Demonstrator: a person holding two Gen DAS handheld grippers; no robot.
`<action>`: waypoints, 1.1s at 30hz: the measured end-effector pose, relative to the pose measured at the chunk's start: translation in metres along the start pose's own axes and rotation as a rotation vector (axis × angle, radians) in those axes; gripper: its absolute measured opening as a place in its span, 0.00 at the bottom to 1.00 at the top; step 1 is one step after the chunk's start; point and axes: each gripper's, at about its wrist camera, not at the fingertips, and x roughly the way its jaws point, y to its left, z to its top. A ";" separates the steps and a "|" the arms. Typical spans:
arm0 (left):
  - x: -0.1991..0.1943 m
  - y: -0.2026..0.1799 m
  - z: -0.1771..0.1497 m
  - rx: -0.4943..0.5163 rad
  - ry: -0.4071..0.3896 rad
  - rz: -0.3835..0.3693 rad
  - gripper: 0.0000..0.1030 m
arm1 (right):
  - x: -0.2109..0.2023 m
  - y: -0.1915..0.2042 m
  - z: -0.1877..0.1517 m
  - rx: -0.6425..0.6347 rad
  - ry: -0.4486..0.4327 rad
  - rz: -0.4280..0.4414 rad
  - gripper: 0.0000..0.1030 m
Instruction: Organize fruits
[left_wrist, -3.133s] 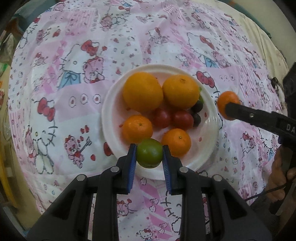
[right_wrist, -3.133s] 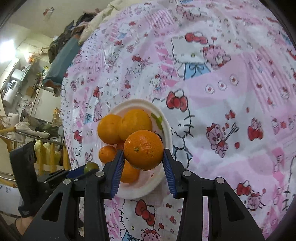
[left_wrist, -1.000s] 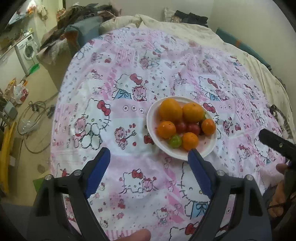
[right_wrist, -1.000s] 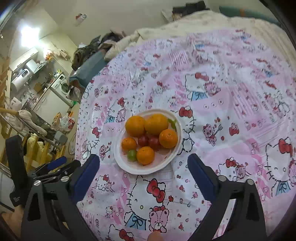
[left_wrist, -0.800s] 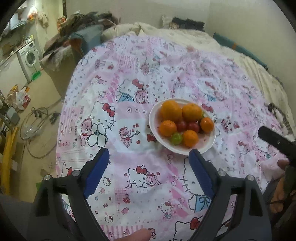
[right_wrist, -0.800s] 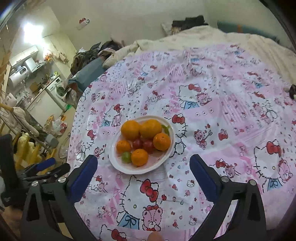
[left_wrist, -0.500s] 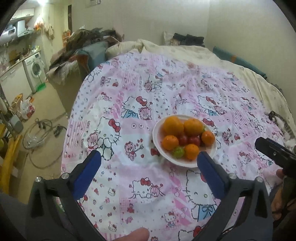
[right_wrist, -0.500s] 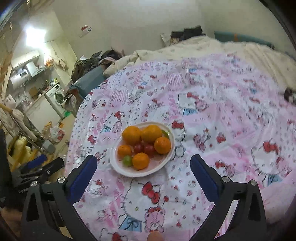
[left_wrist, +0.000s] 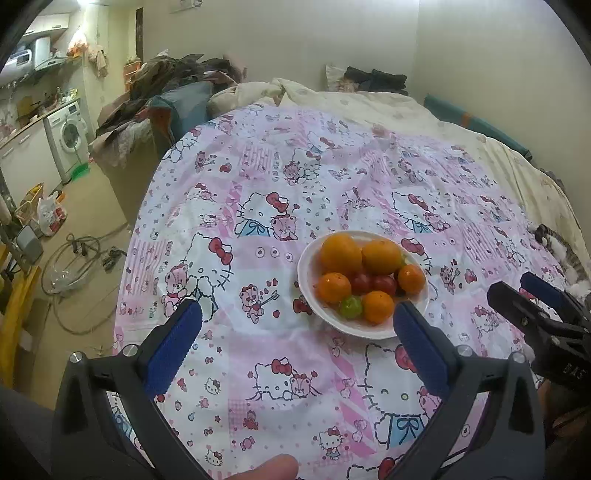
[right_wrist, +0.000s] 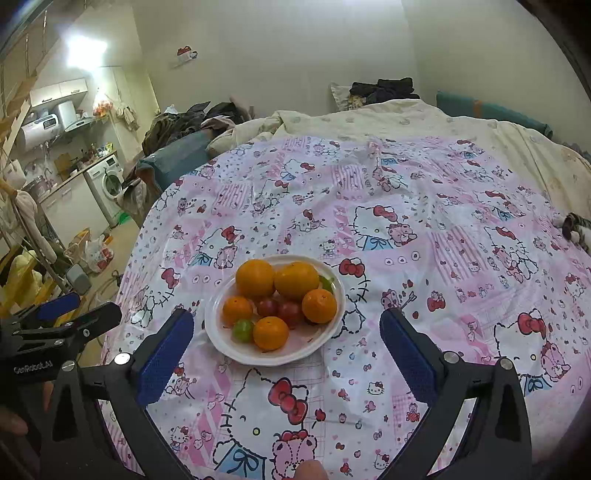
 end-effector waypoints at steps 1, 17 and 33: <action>0.000 0.000 0.000 0.001 -0.001 0.001 0.99 | 0.000 0.000 0.000 0.000 0.001 -0.001 1.00; -0.001 0.000 0.001 -0.004 -0.004 0.000 0.99 | 0.002 -0.005 0.000 0.023 0.007 -0.002 1.00; -0.006 0.003 0.001 -0.015 -0.010 0.005 0.99 | 0.000 -0.003 0.001 0.023 0.013 -0.001 1.00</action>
